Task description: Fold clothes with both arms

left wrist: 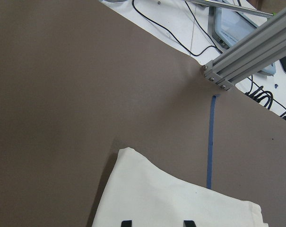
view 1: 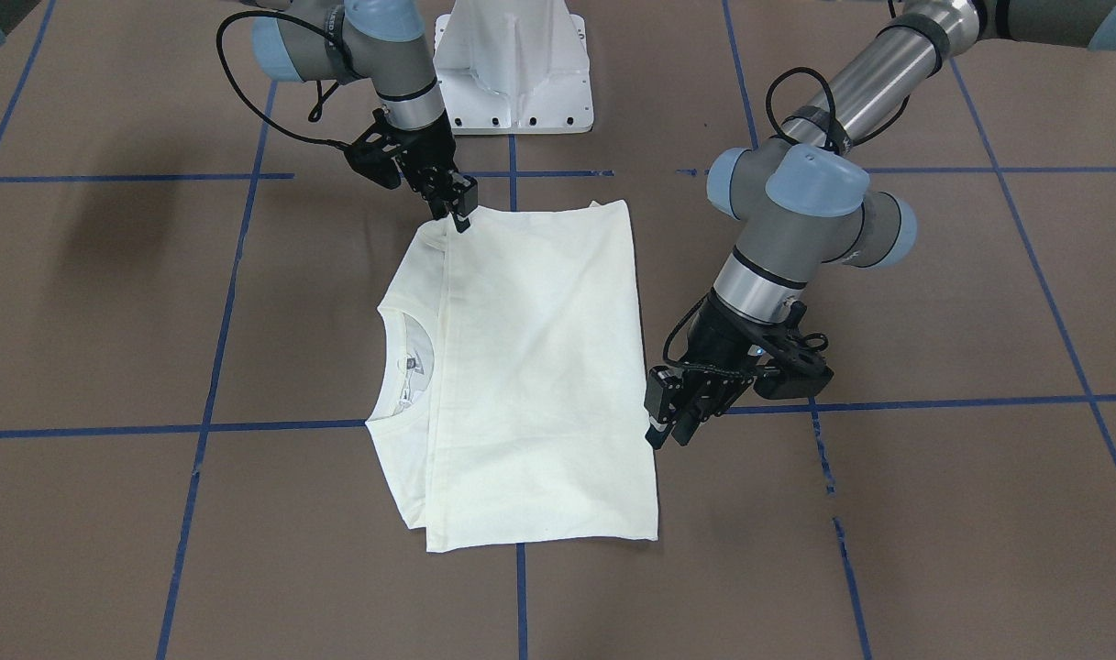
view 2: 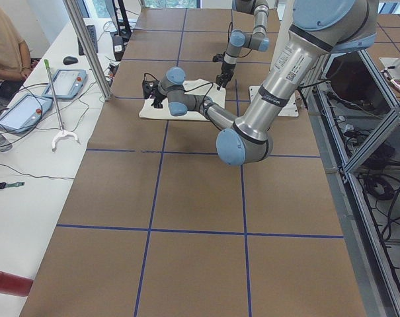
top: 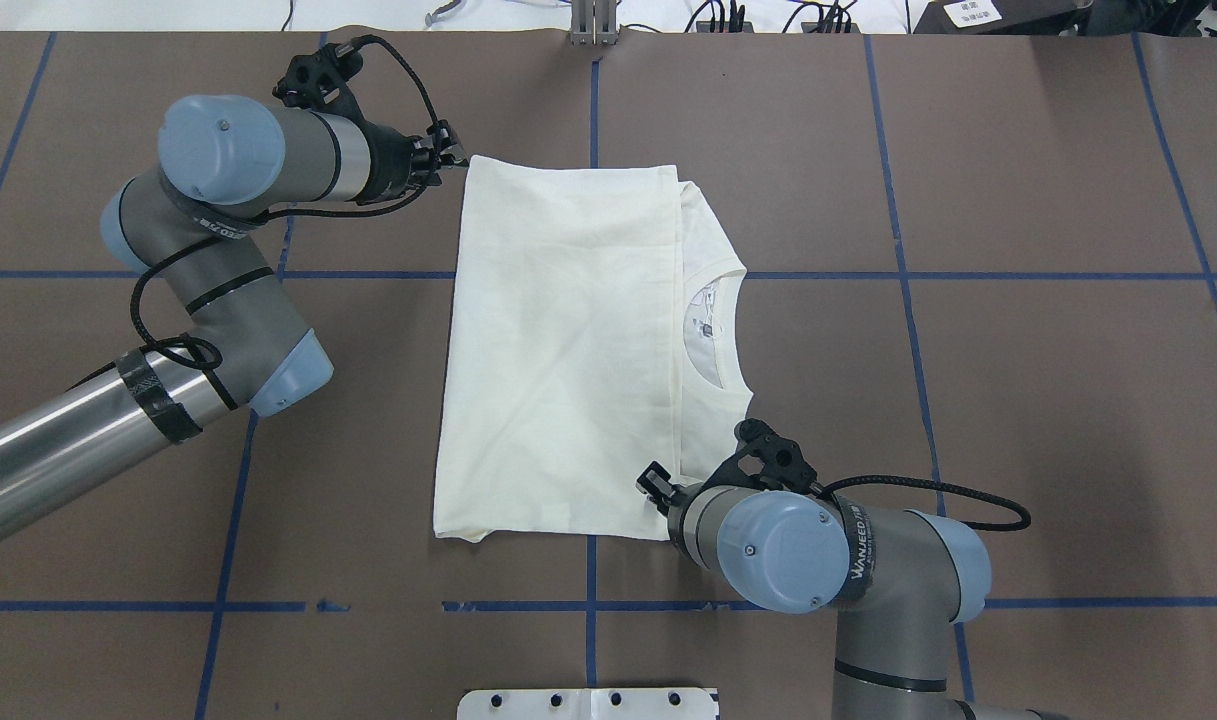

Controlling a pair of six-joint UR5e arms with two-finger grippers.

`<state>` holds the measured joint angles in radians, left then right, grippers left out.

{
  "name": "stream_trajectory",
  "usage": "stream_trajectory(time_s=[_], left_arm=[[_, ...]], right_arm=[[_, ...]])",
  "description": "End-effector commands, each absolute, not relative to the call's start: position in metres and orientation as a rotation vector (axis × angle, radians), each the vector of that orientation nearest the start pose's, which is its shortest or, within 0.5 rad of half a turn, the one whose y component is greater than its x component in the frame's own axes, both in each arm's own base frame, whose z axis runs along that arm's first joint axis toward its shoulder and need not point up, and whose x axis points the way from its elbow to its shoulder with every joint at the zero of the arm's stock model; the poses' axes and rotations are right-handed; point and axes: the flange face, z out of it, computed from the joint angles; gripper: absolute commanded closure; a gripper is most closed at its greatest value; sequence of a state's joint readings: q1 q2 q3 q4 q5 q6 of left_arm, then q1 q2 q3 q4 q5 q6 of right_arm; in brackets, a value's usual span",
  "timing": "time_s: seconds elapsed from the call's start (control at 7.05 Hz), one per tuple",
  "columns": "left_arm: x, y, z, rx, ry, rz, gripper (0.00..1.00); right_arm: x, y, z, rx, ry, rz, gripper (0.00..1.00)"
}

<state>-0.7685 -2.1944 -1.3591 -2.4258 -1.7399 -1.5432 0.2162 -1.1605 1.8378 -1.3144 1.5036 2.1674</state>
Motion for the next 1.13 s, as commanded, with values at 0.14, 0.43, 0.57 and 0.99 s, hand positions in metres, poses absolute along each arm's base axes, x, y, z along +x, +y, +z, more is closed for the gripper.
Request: stream_trajectory(time_s=[0.14,0.43,0.57,0.99], left_arm=[[0.445,-0.592,0.284,0.361,1.238,-0.53,0.53],[0.445,-0.591,0.283,0.358,1.242,-0.532,0.53],[0.443,-0.587,0.273,0.333,1.272,-0.568,0.53],[0.457,-0.429,0.257,0.163,1.265,-0.622,0.52]], right_arm=[[-0.57,-0.267,0.281,-0.121,-0.962,0.774,1.0],[-0.564,-0.271,0.278,-0.119,-0.97,0.777,1.0],[-0.549,-0.272,0.274,-0.123,-0.989,0.776,1.0],[-0.512,-0.254,0.283,-0.135,-0.997,0.758,1.0]])
